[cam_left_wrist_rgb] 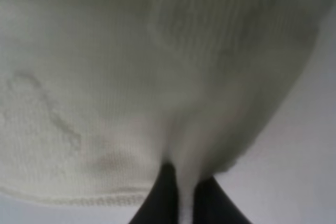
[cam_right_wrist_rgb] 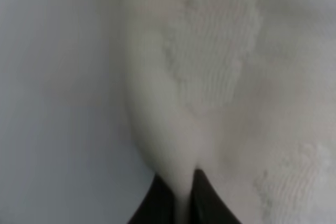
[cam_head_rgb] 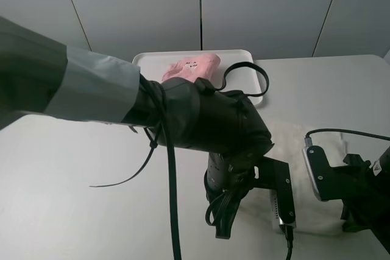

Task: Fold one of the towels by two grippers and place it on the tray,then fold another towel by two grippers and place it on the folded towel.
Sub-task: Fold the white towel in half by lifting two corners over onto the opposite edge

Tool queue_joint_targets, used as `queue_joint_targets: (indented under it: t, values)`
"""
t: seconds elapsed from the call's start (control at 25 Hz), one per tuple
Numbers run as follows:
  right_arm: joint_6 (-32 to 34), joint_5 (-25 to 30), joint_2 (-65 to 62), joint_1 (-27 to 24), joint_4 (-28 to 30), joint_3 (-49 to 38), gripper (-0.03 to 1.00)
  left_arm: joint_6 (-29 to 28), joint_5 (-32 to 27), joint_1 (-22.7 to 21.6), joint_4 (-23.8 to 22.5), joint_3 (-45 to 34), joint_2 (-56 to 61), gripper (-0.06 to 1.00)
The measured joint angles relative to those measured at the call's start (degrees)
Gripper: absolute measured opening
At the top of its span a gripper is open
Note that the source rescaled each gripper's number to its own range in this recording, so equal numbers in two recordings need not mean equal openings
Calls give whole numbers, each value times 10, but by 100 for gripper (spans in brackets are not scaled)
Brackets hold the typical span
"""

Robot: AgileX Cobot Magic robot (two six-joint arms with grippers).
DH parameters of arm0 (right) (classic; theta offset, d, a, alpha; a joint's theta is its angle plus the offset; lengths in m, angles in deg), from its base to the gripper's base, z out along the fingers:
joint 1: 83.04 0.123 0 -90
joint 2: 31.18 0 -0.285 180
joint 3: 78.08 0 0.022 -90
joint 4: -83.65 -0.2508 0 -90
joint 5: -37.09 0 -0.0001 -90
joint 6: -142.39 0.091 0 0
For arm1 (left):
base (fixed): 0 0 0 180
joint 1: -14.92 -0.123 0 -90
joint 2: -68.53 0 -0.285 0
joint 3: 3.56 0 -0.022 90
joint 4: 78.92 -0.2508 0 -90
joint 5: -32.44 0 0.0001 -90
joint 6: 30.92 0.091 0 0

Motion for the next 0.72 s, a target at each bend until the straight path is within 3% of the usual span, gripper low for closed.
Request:
queue_joint_targets:
  t: [0.16,0.44,0.72]
  values:
    - [59,0,-39,0,-1,0,0,-1,24,-16,8,-1,17,0]
    - [236,1,-84,0,-1,-1,0,-1,74,-28,35,-1,61,0]
    - [370,4,-98,0,0,55,0,-28,113,-46,48,-1,69,0]
